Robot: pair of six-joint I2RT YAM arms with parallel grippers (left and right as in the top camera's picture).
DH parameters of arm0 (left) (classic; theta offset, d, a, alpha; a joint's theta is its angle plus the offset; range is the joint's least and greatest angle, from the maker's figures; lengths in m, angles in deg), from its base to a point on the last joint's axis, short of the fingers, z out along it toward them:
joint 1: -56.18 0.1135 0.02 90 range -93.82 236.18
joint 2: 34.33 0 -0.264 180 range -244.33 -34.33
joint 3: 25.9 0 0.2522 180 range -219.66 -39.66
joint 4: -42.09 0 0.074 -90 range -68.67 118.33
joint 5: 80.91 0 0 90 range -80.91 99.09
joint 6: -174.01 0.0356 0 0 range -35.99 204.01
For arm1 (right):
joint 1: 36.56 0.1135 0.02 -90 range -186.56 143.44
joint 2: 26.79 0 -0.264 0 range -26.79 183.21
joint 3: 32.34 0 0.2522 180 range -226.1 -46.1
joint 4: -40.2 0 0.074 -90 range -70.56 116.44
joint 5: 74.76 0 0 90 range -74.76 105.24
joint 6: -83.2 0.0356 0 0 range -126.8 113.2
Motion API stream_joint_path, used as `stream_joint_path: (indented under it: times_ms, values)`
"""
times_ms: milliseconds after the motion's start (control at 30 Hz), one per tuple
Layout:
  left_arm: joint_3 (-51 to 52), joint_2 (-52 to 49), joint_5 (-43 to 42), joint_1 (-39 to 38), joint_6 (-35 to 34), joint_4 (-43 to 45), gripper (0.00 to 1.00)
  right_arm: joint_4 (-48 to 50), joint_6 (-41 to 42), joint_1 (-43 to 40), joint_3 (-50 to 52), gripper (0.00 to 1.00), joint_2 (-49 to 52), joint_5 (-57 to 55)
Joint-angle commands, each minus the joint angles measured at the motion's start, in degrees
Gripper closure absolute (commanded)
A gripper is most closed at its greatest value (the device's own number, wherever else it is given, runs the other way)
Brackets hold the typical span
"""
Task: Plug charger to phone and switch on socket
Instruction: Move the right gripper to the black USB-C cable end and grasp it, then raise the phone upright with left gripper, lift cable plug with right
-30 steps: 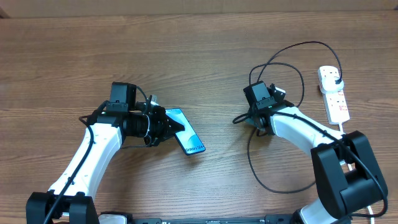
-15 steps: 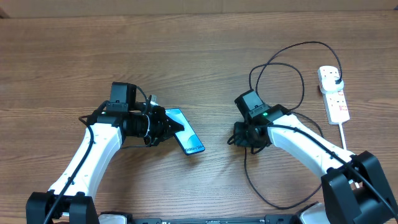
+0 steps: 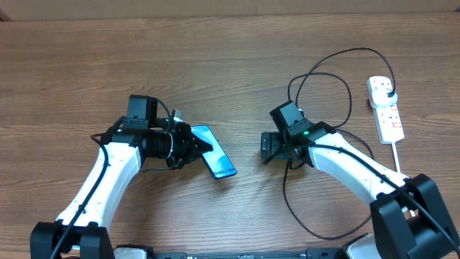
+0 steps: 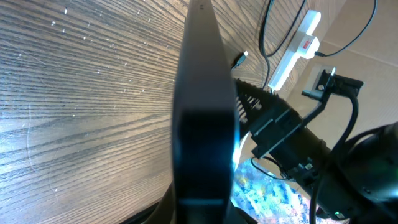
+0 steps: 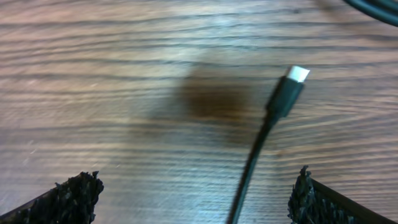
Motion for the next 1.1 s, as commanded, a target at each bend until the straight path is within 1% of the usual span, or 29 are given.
stream_joint_path:
  times_ms: [0, 33, 67, 300, 400, 467, 600, 667, 767, 1000, 1033, 1067]
  values:
    - [-1.4, 0.7, -1.4, 0.2, 0.7, 0.1, 0.95, 0.4, 4.7, -0.2, 0.3, 0.00, 2.7, -4.1]
    - [-1.4, 0.7, -1.4, 0.2, 0.7, 0.1, 0.95, 0.4, 6.3, -0.2, 0.3, 0.00, 4.5, -3.3]
    - [-1.4, 0.7, -1.4, 0.2, 0.7, 0.0, 0.95, 0.4, 6.3, -0.2, 0.3, 0.00, 5.1, -2.2]
    - [-1.4, 0.7, -1.5, 0.2, 0.7, 0.0, 0.95, 1.0, 6.3, -0.2, 0.2, 0.00, 5.3, 1.2]
    - [-1.4, 0.7, -1.5, 0.2, 0.7, -0.2, 0.95, 1.0, 6.3, -0.3, 0.2, 0.17, 5.3, 1.1]
    - [-1.4, 0.7, -1.4, 0.2, 0.7, -0.2, 0.95, 0.7, 6.4, -0.6, 0.2, 0.32, 5.3, 1.1]
    - [-1.4, 0.7, -1.5, 0.2, 0.7, -0.2, 0.95, -0.4, 9.7, -1.5, 0.3, 0.45, 5.3, 0.2]
    - [-1.4, 0.7, -1.5, 0.2, 0.7, -0.2, 0.95, -1.0, 11.2, -1.9, 0.3, 0.54, 5.3, 0.0]
    - [-1.4, 0.7, -1.7, 0.2, 0.7, -0.2, 0.95, -1.5, 12.0, -2.3, 0.3, 0.61, 5.3, -0.5]
    - [-1.4, 0.7, -2.1, 0.2, 0.7, -1.8, 0.96, -1.7, 11.9, -2.4, 0.3, 0.93, 5.3, -0.9]
    - [-1.4, 0.7, -2.1, 0.2, 0.7, -2.3, 0.96, -1.7, 11.9, -2.4, 0.3, 0.96, 5.3, -0.9]
    - [-1.4, 0.7, -2.1, 0.2, 0.7, -2.6, 0.96, -1.7, 11.9, -2.4, 0.3, 0.96, 5.3, -0.9]
